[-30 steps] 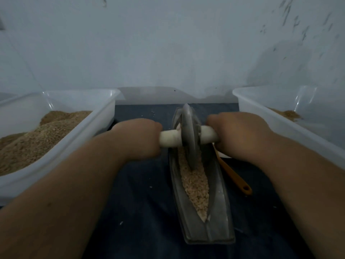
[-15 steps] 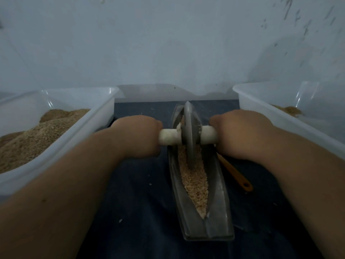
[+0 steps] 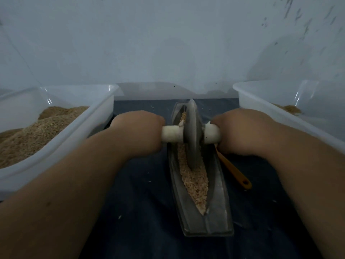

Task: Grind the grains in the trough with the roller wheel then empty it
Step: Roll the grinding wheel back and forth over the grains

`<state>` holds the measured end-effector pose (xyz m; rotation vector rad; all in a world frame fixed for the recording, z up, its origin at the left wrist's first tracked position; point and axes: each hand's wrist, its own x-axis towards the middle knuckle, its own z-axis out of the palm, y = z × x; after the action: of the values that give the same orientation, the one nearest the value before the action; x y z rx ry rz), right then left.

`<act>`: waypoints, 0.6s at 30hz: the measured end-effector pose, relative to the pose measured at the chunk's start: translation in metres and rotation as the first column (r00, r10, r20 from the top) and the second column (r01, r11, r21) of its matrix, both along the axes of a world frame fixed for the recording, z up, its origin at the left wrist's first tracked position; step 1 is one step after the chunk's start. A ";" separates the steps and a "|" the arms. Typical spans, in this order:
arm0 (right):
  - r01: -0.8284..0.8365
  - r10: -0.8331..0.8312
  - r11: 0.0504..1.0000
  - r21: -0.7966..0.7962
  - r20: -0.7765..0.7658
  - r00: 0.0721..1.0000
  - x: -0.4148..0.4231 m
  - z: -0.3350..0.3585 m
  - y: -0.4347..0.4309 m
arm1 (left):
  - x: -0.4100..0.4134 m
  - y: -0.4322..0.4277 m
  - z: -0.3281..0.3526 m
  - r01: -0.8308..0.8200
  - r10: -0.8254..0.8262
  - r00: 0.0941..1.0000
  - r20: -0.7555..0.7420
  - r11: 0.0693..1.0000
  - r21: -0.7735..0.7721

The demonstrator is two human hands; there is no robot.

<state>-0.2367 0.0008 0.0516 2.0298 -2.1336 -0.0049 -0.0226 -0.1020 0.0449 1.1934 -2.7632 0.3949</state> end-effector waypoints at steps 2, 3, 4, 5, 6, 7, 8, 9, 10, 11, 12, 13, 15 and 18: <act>0.007 -0.019 0.984 -0.180 -0.065 0.998 -0.003 -0.010 -0.010 | -0.006 -0.006 -0.007 -0.065 0.057 0.994 -0.098 0.995 -0.081; 0.016 -0.042 0.966 -0.260 -0.097 0.994 -0.003 -0.014 -0.015 | -0.008 -0.008 -0.010 -0.091 0.077 0.988 -0.133 0.990 -0.104; 0.022 -0.066 0.946 -0.324 -0.123 0.990 -0.003 -0.018 -0.018 | -0.010 -0.011 -0.013 -0.109 0.089 0.983 -0.161 0.987 -0.120; 0.021 -0.077 0.928 -0.372 -0.137 0.987 -0.002 -0.020 -0.020 | -0.012 -0.013 -0.015 -0.122 0.096 0.978 -0.185 0.983 -0.134; 0.013 -0.075 0.917 -0.398 -0.141 0.987 -0.001 -0.022 -0.022 | -0.013 -0.015 -0.017 -0.132 0.102 0.974 -0.202 0.980 -0.146; 0.005 -0.069 0.914 -0.406 -0.143 0.987 0.000 -0.022 -0.022 | -0.013 -0.016 -0.018 -0.139 0.106 0.972 -0.210 0.979 -0.150; -0.001 -0.067 0.916 -0.401 -0.154 0.986 0.000 -0.022 -0.021 | -0.013 -0.017 -0.019 -0.140 0.108 0.972 -0.208 0.980 -0.144; -0.004 -0.067 0.922 -0.386 -0.171 0.983 0.000 -0.021 -0.020 | -0.012 -0.017 -0.018 -0.136 0.108 0.974 -0.197 0.982 -0.131; -0.007 -0.064 0.931 -0.366 -0.183 0.981 -0.001 -0.020 -0.019 | -0.010 -0.016 -0.017 -0.126 0.105 0.978 -0.178 0.986 -0.111; -0.009 -0.054 0.941 -0.337 -0.178 0.983 -0.002 -0.019 -0.017 | -0.009 -0.015 -0.015 -0.112 0.097 0.983 -0.156 0.990 -0.090; -0.011 -0.036 0.955 -0.297 -0.154 0.987 -0.003 -0.017 -0.014 | -0.007 -0.012 -0.012 -0.092 0.083 0.988 -0.129 0.993 -0.072; -0.011 -0.017 0.970 -0.242 -0.114 0.993 -0.004 -0.014 -0.011 | -0.005 -0.010 -0.009 -0.072 0.066 0.993 -0.097 0.995 -0.063; -0.003 -0.001 0.994 -0.109 -0.038 0.999 -0.003 -0.007 -0.005 | -0.001 -0.002 -0.003 -0.042 0.041 0.999 -0.019 0.998 -0.051; -0.015 0.015 0.999 0.041 0.012 1.000 0.001 0.002 0.004 | 0.004 0.009 0.007 -0.001 0.000 0.995 0.103 1.000 0.017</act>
<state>-0.2360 0.0043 0.0539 2.0737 -2.1422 -0.0355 -0.0190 -0.0929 0.0515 1.2105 -2.8588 0.4465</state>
